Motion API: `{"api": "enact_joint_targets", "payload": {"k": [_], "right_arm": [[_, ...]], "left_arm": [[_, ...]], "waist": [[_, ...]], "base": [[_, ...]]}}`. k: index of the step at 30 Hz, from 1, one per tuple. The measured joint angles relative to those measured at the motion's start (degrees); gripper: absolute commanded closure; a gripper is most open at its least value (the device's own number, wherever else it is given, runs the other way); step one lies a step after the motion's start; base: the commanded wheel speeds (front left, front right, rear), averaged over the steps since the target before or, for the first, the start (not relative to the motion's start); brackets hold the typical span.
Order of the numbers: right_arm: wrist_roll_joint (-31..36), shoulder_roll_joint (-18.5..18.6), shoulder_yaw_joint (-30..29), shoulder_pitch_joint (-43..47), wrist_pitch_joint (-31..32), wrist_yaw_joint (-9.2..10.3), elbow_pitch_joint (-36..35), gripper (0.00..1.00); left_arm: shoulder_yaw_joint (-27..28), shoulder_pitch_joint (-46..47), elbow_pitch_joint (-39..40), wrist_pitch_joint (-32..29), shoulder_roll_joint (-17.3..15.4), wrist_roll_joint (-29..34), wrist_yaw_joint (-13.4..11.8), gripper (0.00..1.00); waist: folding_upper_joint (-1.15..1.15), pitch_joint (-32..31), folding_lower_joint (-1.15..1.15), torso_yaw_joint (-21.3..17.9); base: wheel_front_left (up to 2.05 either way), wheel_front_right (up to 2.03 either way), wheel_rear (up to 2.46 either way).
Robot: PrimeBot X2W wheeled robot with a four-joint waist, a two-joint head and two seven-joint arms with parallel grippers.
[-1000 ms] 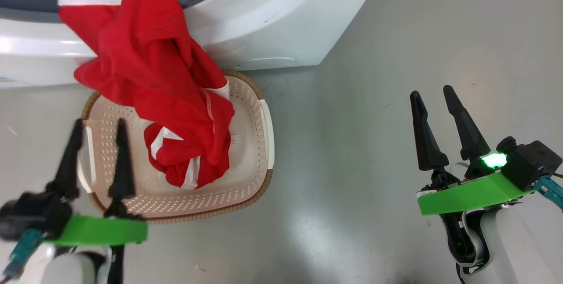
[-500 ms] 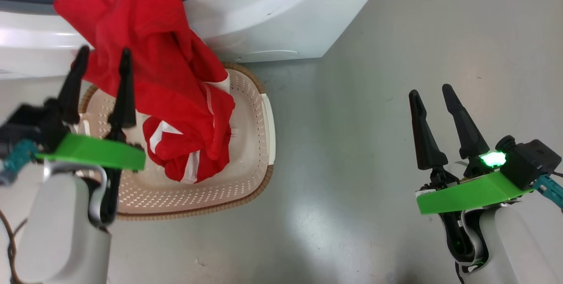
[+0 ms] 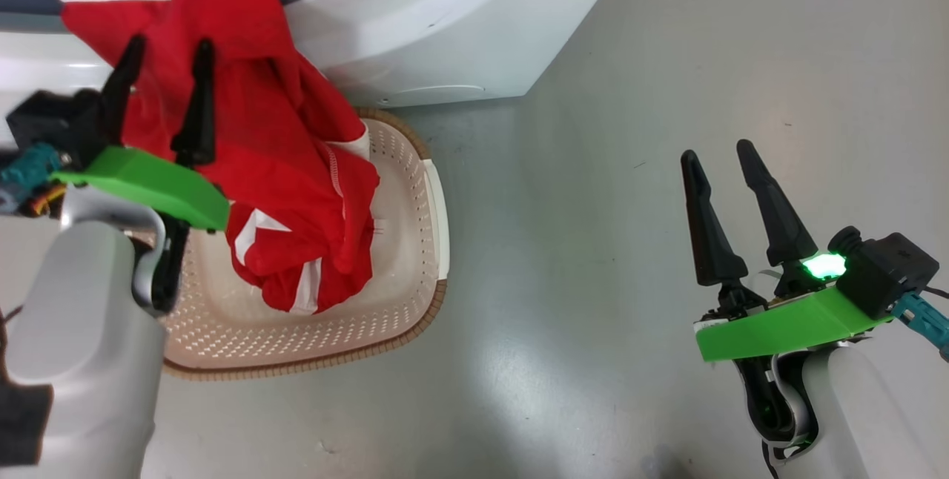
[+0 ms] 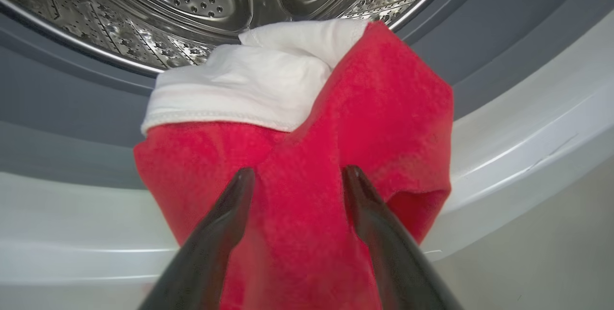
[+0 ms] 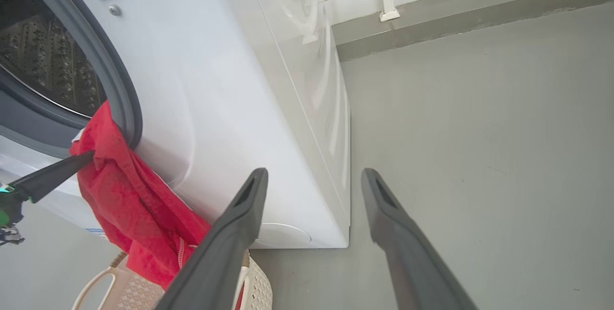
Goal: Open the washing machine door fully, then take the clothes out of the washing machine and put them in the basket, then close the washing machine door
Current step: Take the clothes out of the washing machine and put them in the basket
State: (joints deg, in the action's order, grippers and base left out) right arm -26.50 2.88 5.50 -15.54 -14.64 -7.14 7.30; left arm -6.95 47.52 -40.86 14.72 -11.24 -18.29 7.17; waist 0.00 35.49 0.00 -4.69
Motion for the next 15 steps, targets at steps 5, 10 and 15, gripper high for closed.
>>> {"api": "enact_joint_targets", "payload": {"k": [5, 10, 15], "right_arm": [[-0.12, 0.00, 0.27, -0.01, 0.00, 0.01, 0.00, 0.00], [-0.12, 0.00, 0.36, 0.00, 0.00, 0.01, 0.00, 0.00], [-0.12, 0.00, 0.32, 0.00, 0.00, 0.00, -0.01, 0.00]], "left_arm": [[-0.81, 3.00, -4.27, -0.01, -0.20, -0.48, 0.00, 0.55], [-1.53, 3.34, -5.50, -0.01, -0.37, -0.54, 0.00, 1.00], [-1.97, 3.46, -5.32, -0.01, -0.47, -0.51, 0.00, 1.00]], "waist": [[0.00, -0.16, 0.01, -0.31], [0.00, -0.45, 0.00, -0.42], [0.00, -0.54, 0.00, -0.10]], "base": [[0.00, 0.00, 0.00], [0.00, 0.00, 0.00], [0.00, 0.00, 0.00]]}}
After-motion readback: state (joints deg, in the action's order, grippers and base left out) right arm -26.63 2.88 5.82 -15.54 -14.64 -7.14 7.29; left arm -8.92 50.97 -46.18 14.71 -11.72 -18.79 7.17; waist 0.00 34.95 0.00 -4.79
